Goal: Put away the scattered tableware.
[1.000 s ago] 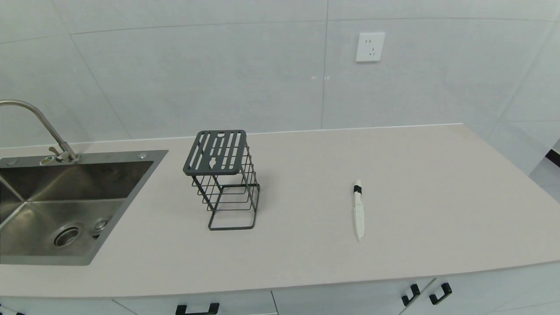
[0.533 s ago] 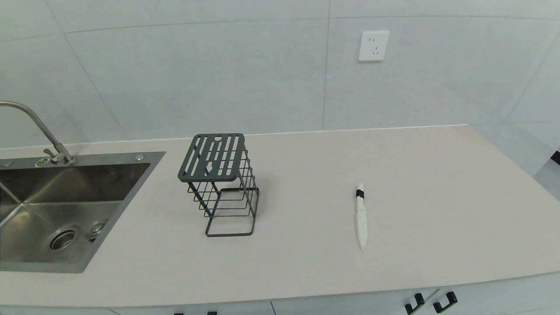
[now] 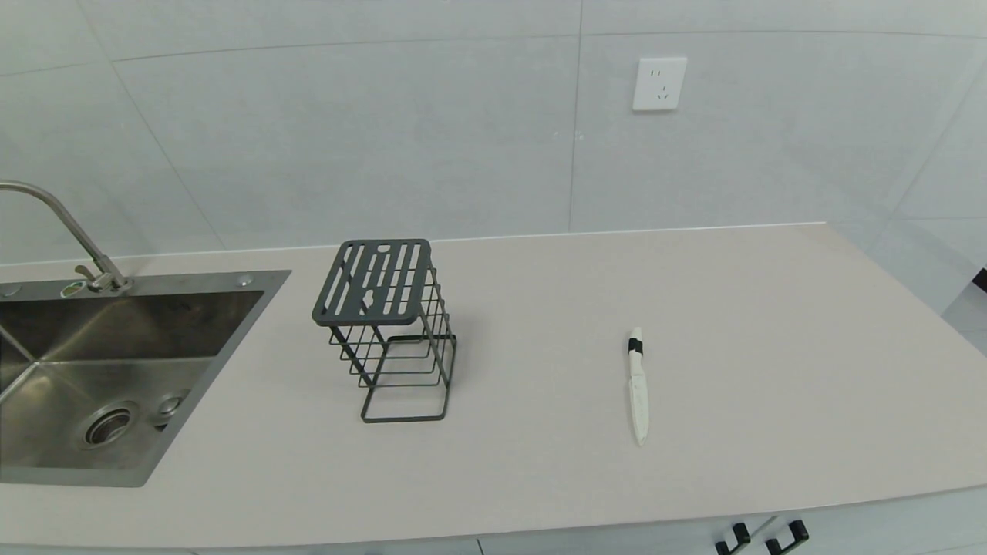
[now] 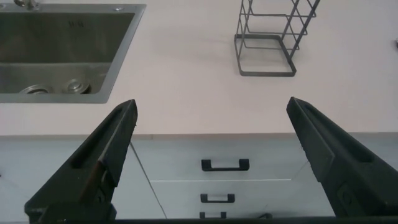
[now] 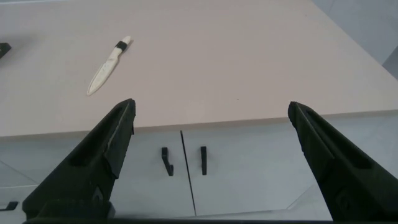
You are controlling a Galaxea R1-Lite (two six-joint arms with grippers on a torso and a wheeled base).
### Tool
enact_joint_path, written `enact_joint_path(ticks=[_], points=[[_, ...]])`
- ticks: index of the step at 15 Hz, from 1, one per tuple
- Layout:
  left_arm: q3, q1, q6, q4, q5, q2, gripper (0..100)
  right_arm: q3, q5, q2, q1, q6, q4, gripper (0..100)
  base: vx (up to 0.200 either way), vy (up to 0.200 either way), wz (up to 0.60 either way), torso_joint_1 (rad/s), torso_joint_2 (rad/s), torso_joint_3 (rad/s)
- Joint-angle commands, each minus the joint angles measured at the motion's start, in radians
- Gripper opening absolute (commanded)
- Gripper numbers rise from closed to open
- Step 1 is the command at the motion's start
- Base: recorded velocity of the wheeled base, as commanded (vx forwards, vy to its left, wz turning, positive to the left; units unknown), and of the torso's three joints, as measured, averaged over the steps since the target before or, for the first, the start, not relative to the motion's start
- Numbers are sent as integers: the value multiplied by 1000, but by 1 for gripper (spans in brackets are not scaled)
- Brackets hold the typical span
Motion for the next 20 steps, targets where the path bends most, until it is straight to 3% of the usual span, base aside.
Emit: enact_joint_path(ticks=[1, 8, 16, 20], points=[[0, 1, -1, 0, 1, 1, 100, 0, 1, 1, 0, 0, 1, 100, 0, 0, 0, 232, 2, 227], [0, 1, 1, 0, 1, 1, 100, 0, -1, 1, 0, 0, 1, 100, 0, 0, 0, 240, -25, 200], [0, 1, 1, 0, -1, 1, 100, 0, 4, 1, -4, -35, -2, 100, 0, 0, 0, 0, 0, 0], [0, 1, 4, 0, -1, 1, 100, 0, 5, 1, -4, -34, -133, 100, 0, 0, 0, 0, 0, 0]])
